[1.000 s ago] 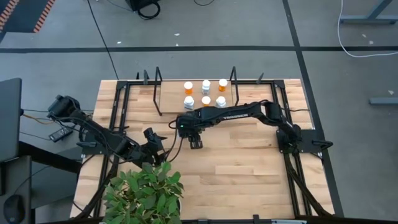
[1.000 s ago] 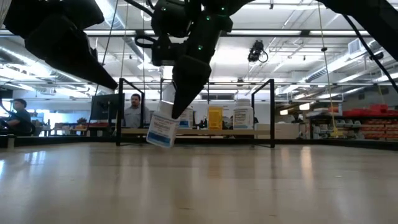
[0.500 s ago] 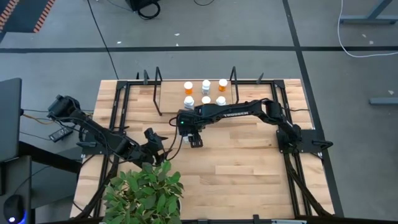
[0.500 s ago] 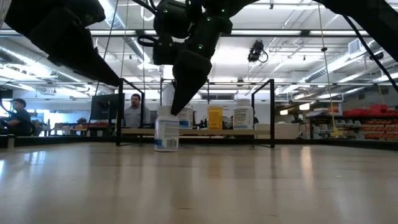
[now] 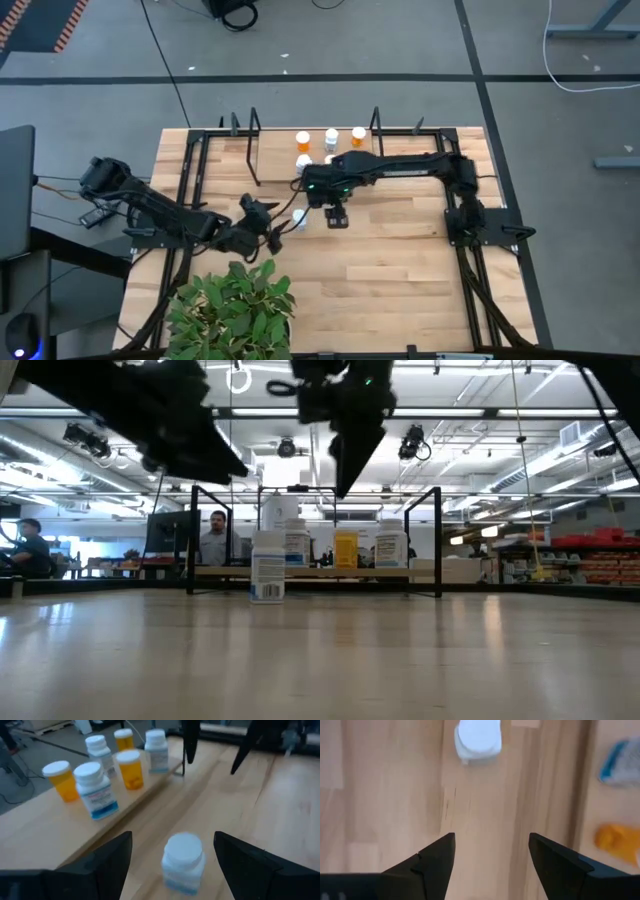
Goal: Pick and place medicine bottles onto shelf by color
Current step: Put the white pill bottle on the shelf
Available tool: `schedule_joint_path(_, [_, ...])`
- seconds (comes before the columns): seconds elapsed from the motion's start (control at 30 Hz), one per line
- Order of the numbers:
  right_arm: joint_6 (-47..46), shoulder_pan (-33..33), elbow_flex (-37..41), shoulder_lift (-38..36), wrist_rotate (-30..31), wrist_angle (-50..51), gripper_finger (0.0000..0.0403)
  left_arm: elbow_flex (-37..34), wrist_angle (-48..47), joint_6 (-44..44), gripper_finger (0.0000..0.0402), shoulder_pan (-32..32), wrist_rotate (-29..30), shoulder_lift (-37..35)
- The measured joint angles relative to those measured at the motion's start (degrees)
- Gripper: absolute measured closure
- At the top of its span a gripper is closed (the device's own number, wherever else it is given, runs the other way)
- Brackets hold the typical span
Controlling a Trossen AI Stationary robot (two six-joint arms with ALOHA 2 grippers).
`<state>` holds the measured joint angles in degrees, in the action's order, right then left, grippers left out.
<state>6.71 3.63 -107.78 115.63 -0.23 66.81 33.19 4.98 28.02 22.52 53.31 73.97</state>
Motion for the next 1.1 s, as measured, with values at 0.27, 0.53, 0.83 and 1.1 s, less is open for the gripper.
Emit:
schedule_joint_path(0.27, [-6.0,-1.9,16.1,-14.0,0.2,-4.3,0.0142,0.1,5.7,-0.6,0.0113,-6.6,-10.2,6.1])
schedule_joint_path(0.53, [-15.6,-3.8,39.2,-29.0,2.0,-19.7,0.0142,3.2,5.2,-5.5,0.0113,-10.3,-20.9,7.1])
schedule_joint_path(0.83, [-24.2,-6.3,60.6,-38.2,2.3,-40.6,0.0142,10.7,-7.6,-6.1,0.0084,-13.2,-27.1,8.9])
schedule_joint_path(1.1, [-27.2,-7.7,65.5,-38.1,2.8,-42.9,0.0142,18.1,-15.8,-4.6,0.0015,-17.8,-33.2,14.5])
